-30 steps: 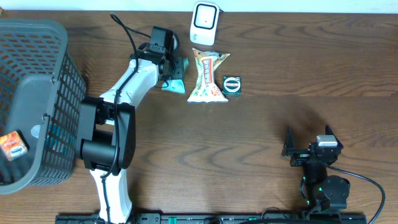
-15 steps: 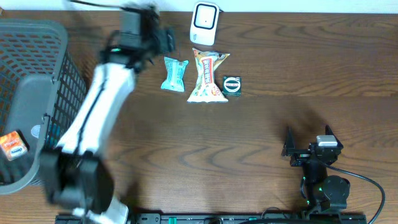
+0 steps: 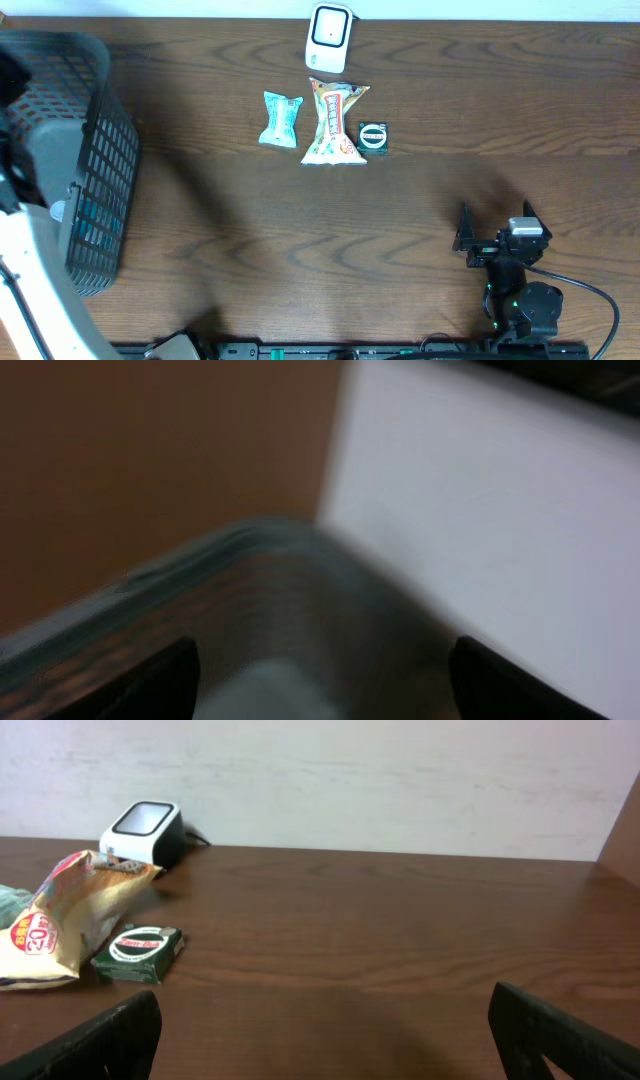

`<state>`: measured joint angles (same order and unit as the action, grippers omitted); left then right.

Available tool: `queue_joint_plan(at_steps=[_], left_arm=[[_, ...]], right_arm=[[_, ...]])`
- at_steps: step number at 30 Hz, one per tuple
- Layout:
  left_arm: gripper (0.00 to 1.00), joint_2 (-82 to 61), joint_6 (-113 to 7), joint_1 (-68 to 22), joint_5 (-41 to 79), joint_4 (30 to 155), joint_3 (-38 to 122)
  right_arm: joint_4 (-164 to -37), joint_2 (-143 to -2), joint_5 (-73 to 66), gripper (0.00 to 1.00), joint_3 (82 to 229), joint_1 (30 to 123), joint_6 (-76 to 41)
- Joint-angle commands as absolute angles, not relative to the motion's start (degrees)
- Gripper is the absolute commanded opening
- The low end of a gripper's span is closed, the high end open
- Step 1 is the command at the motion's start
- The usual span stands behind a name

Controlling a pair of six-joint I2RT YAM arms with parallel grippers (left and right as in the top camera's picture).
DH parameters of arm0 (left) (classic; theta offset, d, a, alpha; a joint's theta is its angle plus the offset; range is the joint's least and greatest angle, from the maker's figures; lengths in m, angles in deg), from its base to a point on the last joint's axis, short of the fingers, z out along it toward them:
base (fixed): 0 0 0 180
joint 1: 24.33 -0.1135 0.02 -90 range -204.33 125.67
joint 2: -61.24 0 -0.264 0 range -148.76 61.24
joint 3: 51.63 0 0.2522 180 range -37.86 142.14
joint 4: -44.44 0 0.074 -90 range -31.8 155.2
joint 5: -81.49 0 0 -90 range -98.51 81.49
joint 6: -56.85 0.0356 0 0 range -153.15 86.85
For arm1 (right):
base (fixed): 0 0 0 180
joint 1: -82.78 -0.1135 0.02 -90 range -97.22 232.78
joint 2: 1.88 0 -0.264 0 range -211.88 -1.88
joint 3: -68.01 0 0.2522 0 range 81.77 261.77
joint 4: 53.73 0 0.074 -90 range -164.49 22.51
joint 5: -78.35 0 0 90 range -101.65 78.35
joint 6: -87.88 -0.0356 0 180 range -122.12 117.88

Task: Scan the item barcode
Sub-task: 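Move the left gripper back into the basket toward the remaining items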

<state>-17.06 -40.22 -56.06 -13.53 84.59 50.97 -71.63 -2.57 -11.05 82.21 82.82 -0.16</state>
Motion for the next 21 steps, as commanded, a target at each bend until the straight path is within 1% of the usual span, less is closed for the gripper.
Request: queue_joint_plan(at_steps=[1,4,7,13,18,21], left_arm=[[0.80,-21.7,-32.7,-60.6,-15.7,85.9,49.7],[0.80,-25.3,-32.7,-63.5,-16.0,88.6,49.4],[0.80,-28.8,-32.7,-65.4,-19.5,92.4,49.4],[0.80,-33.9,-30.4,-66.0,-24.7,97.4,48.9],[0.80,-35.4,-29.1,-66.0,-25.0,96.9,45.0],[0.80,-35.4,-29.1,-66.0,-28.4,95.3,40.6]], right_arm=[[-71.8,-2.3,-11.1,0.99,82.1,82.3,0.1],[-71.8,-2.3,-11.1,0.99,82.1,82.3,0.1],[-71.8,-2.3,-11.1,0.99,82.1,82.3,0.1],[-71.8,-2.3,-11.1,0.99,82.1,82.3,0.1],[-71.8,-2.3,-11.1,0.99,82.1,82.3,0.1],[-71.8,-2.3,-11.1,0.99,82.1,82.3,0.1]])
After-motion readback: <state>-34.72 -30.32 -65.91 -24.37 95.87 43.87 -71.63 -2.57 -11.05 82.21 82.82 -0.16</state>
